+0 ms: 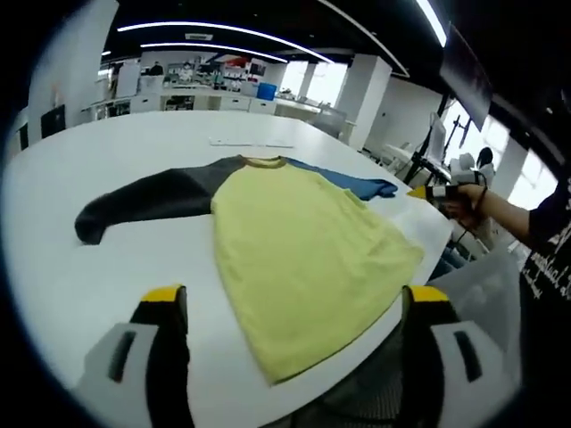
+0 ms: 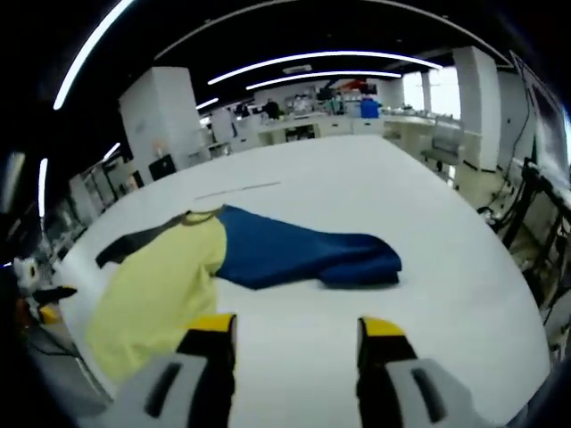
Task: Fold the garment on the visible template until the final outline fits inside the template.
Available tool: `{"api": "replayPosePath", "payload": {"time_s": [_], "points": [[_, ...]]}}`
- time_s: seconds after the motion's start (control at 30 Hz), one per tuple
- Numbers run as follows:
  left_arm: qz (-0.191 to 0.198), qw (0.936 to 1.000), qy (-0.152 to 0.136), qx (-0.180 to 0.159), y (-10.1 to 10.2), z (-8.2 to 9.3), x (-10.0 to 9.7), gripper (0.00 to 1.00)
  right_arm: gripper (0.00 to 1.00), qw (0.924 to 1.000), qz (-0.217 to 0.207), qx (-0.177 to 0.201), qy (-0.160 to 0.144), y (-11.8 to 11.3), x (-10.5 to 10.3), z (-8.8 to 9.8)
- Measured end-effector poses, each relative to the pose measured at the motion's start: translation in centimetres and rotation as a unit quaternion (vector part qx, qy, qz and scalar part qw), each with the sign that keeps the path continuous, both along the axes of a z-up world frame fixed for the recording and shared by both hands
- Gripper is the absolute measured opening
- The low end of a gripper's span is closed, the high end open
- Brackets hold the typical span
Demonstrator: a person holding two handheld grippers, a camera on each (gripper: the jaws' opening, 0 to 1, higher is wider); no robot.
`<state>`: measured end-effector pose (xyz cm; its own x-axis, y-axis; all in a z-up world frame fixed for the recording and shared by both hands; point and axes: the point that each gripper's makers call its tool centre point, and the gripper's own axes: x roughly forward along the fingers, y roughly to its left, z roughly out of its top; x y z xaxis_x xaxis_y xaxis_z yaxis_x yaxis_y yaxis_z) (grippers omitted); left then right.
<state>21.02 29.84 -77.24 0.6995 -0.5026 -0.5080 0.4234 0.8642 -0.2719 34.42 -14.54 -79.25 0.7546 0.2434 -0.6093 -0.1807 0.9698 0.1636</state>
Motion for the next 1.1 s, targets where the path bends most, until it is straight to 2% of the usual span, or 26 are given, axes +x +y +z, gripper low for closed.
{"api": "replayPosePath", "payload": {"time_s": [0.07,0.13,0.23,0.3,0.6,0.8,1.0,1.1], "points": [[-0.001,1.0000,-0.003,0.003,0.1,0.1,0.2,0.99,0.48,1.0000,-0.005,-0.001,0.002,-0.1,0.3,-0.6],[0.000,1.0000,-0.007,0.004,0.2,0.1,0.4,0.99,0.46,0.9999,-0.013,-0.004,0.004,-0.9,1.2,-0.6],[0.004,0.9999,-0.010,0.009,0.4,0.2,0.7,0.99,0.44,0.9994,-0.023,-0.017,0.021,-1.9,1.9,-1.7],[0.004,0.9998,-0.013,0.017,0.4,0.3,0.9,0.99,0.43,0.9991,-0.030,-0.022,0.021,-2.6,2.5,-2.2],[0.020,0.9992,-0.018,0.030,0.8,0.5,1.1,0.96,0.31,0.9917,-0.105,-0.058,0.045,-6.2,4.5,-4.4],[0.031,0.9985,-0.022,0.039,1.7,0.7,1.3,0.94,0.29,0.9869,-0.144,-0.058,0.043,-6.9,5.7,-4.8],[0.035,0.9983,-0.014,0.044,1.9,0.4,1.2,0.92,0.29,0.9837,-0.159,-0.071,0.044,-7.5,7.5,-5.4],[0.033,0.9983,-0.013,0.047,1.5,0.4,1.1,0.91,0.29,0.9820,-0.168,-0.075,0.043,-7.0,7.1,-5.0]]}}
